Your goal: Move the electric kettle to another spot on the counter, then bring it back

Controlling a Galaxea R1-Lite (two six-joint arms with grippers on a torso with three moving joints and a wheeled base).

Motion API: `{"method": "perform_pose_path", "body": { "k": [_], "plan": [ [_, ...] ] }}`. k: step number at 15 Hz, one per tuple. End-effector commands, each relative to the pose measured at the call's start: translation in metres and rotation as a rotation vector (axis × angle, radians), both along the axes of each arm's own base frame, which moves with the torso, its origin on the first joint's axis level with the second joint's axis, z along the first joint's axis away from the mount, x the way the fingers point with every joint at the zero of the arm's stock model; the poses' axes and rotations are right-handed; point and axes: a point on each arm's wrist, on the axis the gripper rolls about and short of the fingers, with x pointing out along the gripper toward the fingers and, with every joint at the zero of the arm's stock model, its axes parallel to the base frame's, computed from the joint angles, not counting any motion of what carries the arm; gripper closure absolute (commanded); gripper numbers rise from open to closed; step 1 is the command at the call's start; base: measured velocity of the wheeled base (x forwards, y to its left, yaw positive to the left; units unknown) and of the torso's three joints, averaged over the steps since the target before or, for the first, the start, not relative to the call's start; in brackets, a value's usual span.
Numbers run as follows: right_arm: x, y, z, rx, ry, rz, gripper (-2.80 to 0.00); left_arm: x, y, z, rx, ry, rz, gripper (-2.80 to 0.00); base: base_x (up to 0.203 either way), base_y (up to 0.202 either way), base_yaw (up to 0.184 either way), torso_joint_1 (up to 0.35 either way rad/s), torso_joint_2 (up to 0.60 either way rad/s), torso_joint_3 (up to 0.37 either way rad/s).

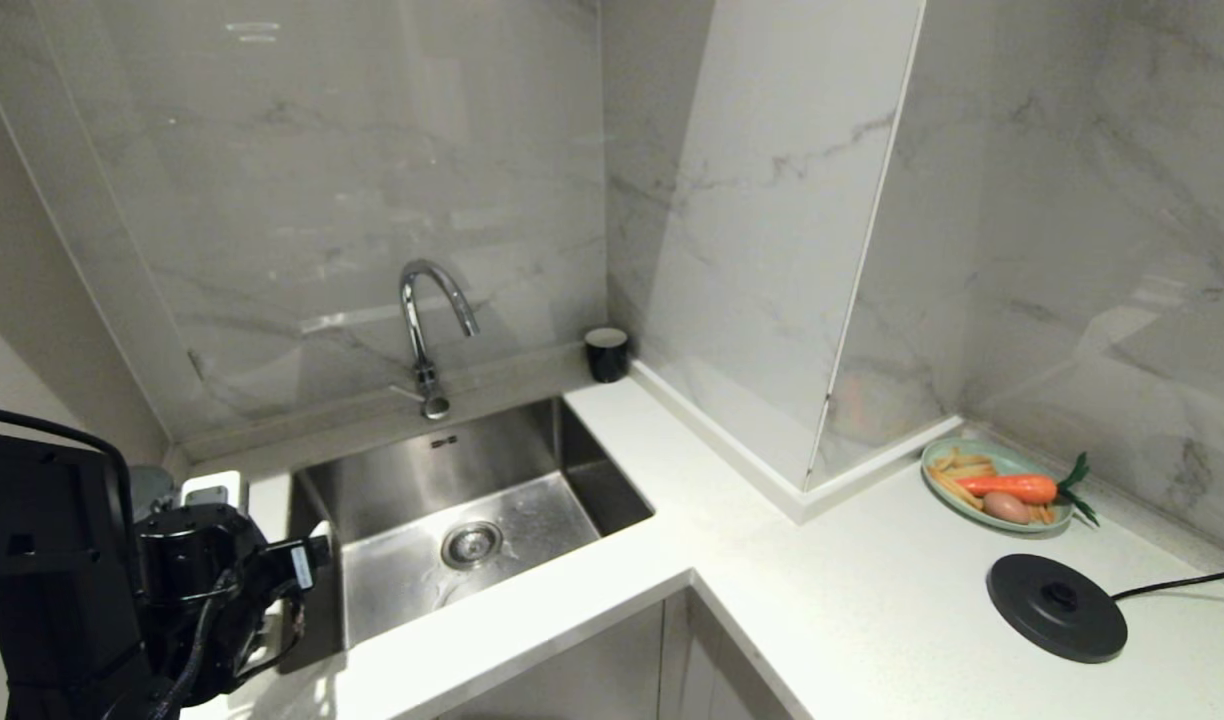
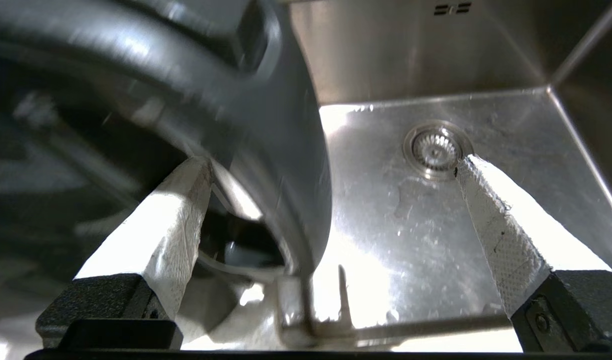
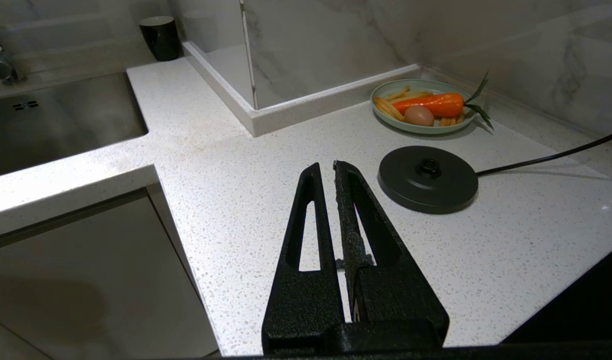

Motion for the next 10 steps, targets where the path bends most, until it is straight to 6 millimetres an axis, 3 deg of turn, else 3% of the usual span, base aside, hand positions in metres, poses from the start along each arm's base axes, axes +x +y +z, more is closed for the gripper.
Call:
{"method": "perform_pose_path", "body": {
  "k": [1, 10],
  "plan": [
    [0.000, 0.000, 0.000, 0.000, 0.000, 0.000, 0.00, -0.008, -0.003, 0.008, 0.000, -0.016, -0.009, -2.80, 0.000, 0.000, 0.000, 0.000, 0.00, 0.000],
    [0.000, 0.000, 0.000, 0.000, 0.000, 0.000, 0.00, -0.034, -0.010, 0.008, -0.029, 0.032, -0.023, -2.80, 0.000, 0.000, 0.000, 0.000, 0.00, 0.000]
  ]
}}
